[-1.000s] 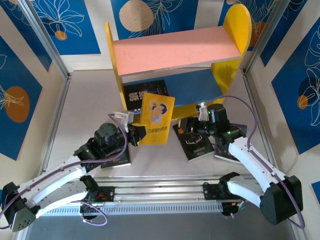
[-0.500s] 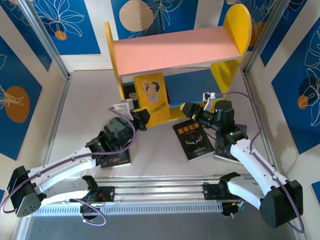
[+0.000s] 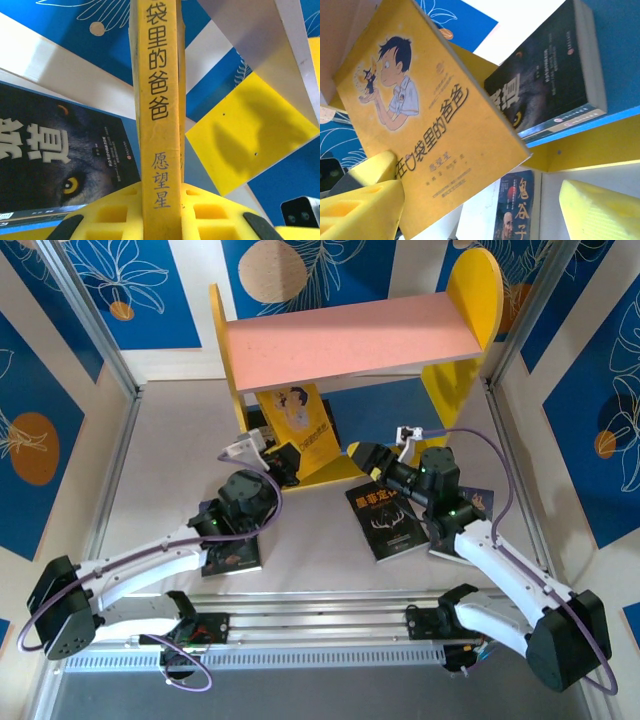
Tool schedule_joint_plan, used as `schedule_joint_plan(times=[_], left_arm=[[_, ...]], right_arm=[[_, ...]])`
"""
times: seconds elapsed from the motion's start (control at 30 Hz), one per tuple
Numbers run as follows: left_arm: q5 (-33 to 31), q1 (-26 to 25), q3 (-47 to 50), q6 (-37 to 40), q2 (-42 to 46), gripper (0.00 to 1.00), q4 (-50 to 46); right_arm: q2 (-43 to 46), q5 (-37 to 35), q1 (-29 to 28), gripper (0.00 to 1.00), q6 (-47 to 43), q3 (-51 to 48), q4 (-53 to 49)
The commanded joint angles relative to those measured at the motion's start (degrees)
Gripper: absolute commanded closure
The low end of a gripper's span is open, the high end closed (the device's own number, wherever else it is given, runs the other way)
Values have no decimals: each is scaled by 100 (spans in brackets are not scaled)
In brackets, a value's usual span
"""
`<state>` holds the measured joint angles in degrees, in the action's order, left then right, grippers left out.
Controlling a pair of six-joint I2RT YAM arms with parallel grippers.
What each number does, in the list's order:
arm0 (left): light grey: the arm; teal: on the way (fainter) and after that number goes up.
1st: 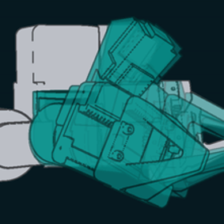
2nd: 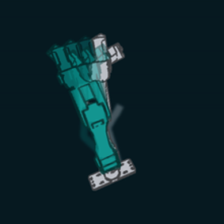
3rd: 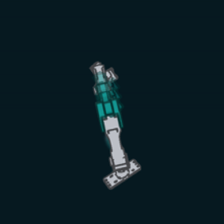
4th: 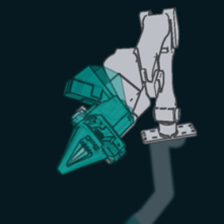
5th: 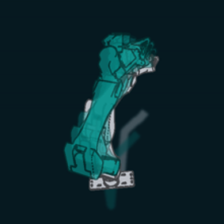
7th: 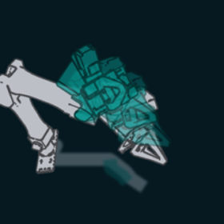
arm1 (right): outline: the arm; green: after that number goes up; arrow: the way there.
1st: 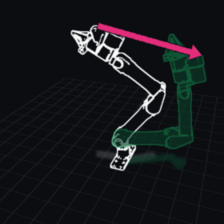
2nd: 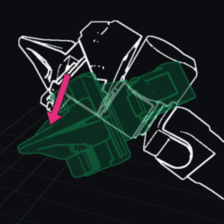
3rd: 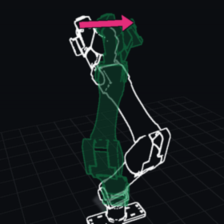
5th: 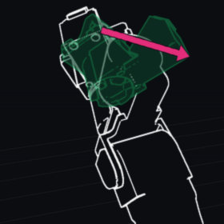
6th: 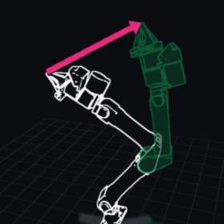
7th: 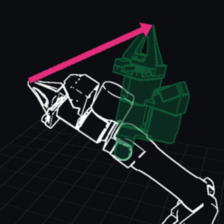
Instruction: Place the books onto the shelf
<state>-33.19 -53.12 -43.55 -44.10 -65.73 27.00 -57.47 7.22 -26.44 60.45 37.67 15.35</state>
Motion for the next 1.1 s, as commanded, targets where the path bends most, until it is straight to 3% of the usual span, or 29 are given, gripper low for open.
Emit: schedule_joint_plan(times=[0.0,0.27,0.7,1.07], left_arm=[[-341,-12,-41,-212,-41,100,1403],[-526,-22,81,-611,-361,100,2001],[-311,-135,9,-1024,-845,100,2424],[-280,-267,-48,-1270,-1267,100,2955]], right_arm=[[-129,-184,-163,17,236,-47,426],[-419,-273,-377,15,445,-75,792],[-1076,-138,-560,15,787,45,1427],[-1399,-243,-767,25,1038,24,2103]])
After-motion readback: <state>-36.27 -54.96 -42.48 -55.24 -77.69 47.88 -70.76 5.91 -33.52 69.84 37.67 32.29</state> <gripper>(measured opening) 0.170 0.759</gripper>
